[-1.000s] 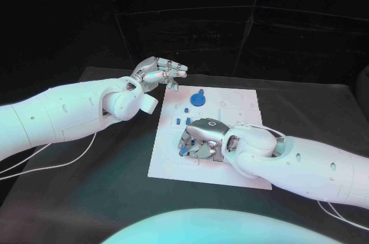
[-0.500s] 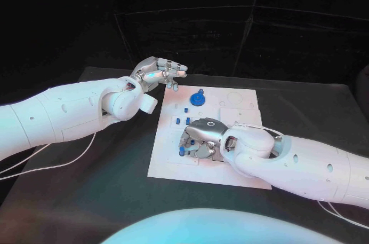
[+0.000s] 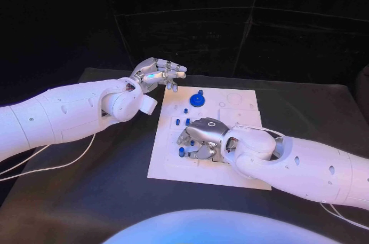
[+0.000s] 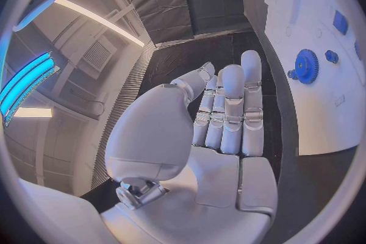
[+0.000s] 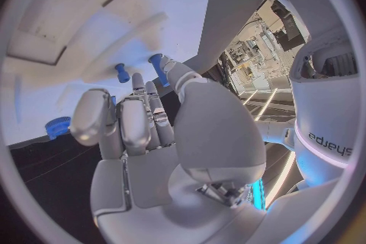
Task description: Assemble the parts on the task board
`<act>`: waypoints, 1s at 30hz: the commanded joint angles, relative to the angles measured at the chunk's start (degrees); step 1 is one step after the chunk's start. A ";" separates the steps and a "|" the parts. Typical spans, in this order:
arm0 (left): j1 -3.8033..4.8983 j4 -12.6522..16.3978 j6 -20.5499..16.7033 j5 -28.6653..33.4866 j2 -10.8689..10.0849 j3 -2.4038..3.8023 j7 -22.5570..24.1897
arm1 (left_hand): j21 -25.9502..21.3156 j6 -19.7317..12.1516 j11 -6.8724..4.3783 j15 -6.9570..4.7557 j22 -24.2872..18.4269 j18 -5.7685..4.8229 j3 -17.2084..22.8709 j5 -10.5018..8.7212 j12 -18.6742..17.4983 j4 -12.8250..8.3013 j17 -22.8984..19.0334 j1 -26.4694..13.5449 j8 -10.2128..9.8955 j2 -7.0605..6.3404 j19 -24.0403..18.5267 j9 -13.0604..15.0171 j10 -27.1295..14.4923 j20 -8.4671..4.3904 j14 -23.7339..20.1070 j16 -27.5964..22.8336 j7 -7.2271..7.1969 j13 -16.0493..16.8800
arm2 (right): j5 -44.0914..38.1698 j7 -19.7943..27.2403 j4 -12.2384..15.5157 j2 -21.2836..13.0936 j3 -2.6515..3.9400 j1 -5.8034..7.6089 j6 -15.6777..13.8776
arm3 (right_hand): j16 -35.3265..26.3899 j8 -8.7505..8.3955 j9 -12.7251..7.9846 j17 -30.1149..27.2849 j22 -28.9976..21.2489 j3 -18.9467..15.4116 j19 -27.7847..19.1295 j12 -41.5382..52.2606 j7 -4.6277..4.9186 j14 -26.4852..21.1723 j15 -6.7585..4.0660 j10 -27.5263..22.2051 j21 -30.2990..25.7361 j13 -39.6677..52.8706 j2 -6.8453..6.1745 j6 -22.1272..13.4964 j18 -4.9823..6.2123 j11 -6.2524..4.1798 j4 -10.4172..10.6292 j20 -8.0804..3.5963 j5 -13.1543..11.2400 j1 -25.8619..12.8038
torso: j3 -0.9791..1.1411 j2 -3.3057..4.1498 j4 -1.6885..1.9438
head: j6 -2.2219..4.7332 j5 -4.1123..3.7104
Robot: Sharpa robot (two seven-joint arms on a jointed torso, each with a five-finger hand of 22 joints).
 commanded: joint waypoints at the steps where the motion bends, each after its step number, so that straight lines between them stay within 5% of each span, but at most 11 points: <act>1: 0.07 0.01 0.65 0.22 -0.04 0.05 0.19 | -0.33 -0.40 -0.10 0.07 -0.05 0.75 -0.34 -0.04 0.18 0.11 -0.03 0.09 0.20 0.27 -0.17 -0.06 -0.30 0.13 -0.27 -0.19 0.06 0.05 | 0.04 0.72 1.06 -0.98 0.03 0.07 -6.98 | -0.32 -0.04 0.14 -0.32 -0.29 -1.46 -0.04 0.33 0.23 1.25 0.53 -0.81 -0.40 0.11 -0.36 -1.31 1.01 0.26 -0.05 0.59 0.30 0.37 | 0.04 -0.01 -0.09 | 0.24 -0.16; 8: 0.05 -0.17 0.62 0.22 -0.09 0.04 0.19 | -0.33 -0.40 -0.10 0.07 -0.05 0.75 -0.34 -0.04 0.18 0.11 -0.03 0.09 0.20 0.27 -0.17 -0.06 -0.30 0.13 -0.27 -0.19 0.06 0.05 | 5.95 2.79 4.85 -5.59 0.24 0.68 -12.39 | -0.43 0.23 0.34 -0.67 -0.54 -3.64 -0.10 1.76 0.49 1.16 0.73 -0.92 -0.56 0.26 0.34 -1.40 1.07 0.46 -0.04 0.81 1.23 1.16 | -0.11 -0.21 -0.14 | 1.24 -1.22; 13: 0.03 -0.24 0.63 0.22 -0.09 0.02 0.15 | -0.33 -0.40 -0.10 0.07 -0.05 0.75 -0.34 -0.04 0.18 0.11 -0.03 0.09 0.20 0.27 -0.17 -0.06 -0.30 0.13 -0.27 -0.19 0.06 0.05 | 16.45 2.79 7.36 -10.69 0.78 2.97 -11.23 | -0.15 1.41 0.85 -0.40 -0.02 -4.25 0.17 3.73 0.36 1.27 0.50 1.35 -0.19 0.60 1.52 1.53 1.00 0.10 0.36 0.72 2.09 1.40 | -0.12 -0.37 -0.31 | 1.91 -2.33; 17: 0.02 -0.12 0.60 0.22 -0.17 -0.10 0.10 | -0.33 -0.40 -0.10 0.07 -0.05 0.75 -0.34 -0.04 0.18 0.11 -0.03 0.09 0.20 0.27 -0.17 -0.06 -0.30 0.13 -0.27 -0.19 0.06 0.05 | 23.22 -0.51 9.03 -16.80 0.98 4.60 -8.11 | 1.58 3.13 1.37 2.17 2.57 -4.65 1.36 7.76 -0.94 1.99 -0.83 8.60 1.58 2.35 2.14 5.44 0.56 -1.79 1.48 -0.27 3.61 0.44 | -0.32 -0.58 -0.54 | 2.38 -3.73; 21: 0.02 0.12 0.50 0.22 -0.31 -0.16 0.10 | -0.33 -0.40 -0.10 0.07 -0.05 0.75 -0.34 -0.04 0.18 0.11 -0.03 0.09 0.20 0.27 -0.17 -0.06 -0.30 0.13 -0.27 -0.19 0.06 0.05 | 25.64 -6.33 10.05 -22.33 1.01 5.14 -7.07 | 4.41 4.26 1.56 6.74 6.42 -8.09 3.01 14.44 -2.81 2.94 -2.48 15.30 4.14 7.14 0.78 6.75 -0.21 -3.71 4.07 -1.86 5.88 -3.38 | -0.49 -0.77 -0.95 | 2.83 -5.23; 24: 0.02 0.40 0.49 0.22 -0.41 -0.18 0.12 | -0.33 -0.40 -0.10 0.07 -0.05 0.75 -0.34 -0.04 0.18 0.11 -0.03 0.09 0.20 0.27 -0.17 -0.06 -0.30 0.13 -0.27 -0.19 0.06 0.05 | 26.34 -10.60 10.57 -25.41 0.99 5.27 -6.55 | 5.34 5.86 2.01 7.83 7.56 -12.34 3.52 34.65 -3.70 3.07 -3.09 17.41 4.97 28.35 0.83 7.48 -0.37 -4.81 6.99 -3.24 11.00 -6.16 | -0.52 -0.79 -1.28 | 3.05 -6.16; 26: 0.02 0.55 0.49 0.22 -0.47 -0.19 0.13 | -0.33 -0.40 -0.10 0.07 -0.05 0.75 -0.34 -0.04 0.18 0.11 -0.03 0.09 0.20 0.27 -0.17 -0.06 -0.30 0.13 -0.27 -0.19 0.06 0.05 | 26.39 -13.08 10.92 -26.95 0.96 5.28 -6.04 | 6.63 7.01 2.55 9.95 8.79 -14.89 3.97 49.89 -3.54 3.36 -4.18 17.69 5.76 45.16 1.86 7.56 -0.84 -5.44 8.93 -2.89 10.81 -7.01 | -0.49 -0.81 -1.51 | 3.00 -6.40; 28: 0.02 0.67 0.50 0.22 -0.54 -0.21 0.14 | -0.33 -0.40 -0.10 0.07 -0.05 0.75 -0.34 -0.04 0.18 0.11 -0.03 0.09 0.20 0.27 -0.17 -0.06 -0.30 0.13 -0.27 -0.19 0.06 0.05 | 25.71 -15.71 11.38 -28.38 0.91 5.24 -5.33 | 7.55 8.36 3.35 11.46 9.62 -17.53 4.20 59.12 -4.08 3.48 -3.32 16.91 6.26 55.75 2.78 7.48 -0.74 -5.54 10.52 -3.52 9.84 -6.69 | -0.44 -0.80 -1.68 | 2.98 -6.74; 30: 0.02 0.74 0.49 0.22 -0.62 -0.22 0.14 | -0.33 -0.40 -0.10 0.07 -0.05 0.75 -0.34 -0.04 0.18 0.11 -0.03 0.09 0.20 0.27 -0.17 -0.06 -0.30 0.13 -0.27 -0.19 0.06 0.05 | 24.89 -17.40 11.75 -29.13 0.87 5.10 -4.73 | 7.98 8.86 3.70 12.27 10.09 -18.90 4.33 62.30 -4.14 3.57 -3.70 16.89 6.53 59.68 2.81 7.29 -0.93 -5.09 11.34 -3.26 9.54 -6.83 | -0.39 -0.82 -1.84 | 2.93 -6.73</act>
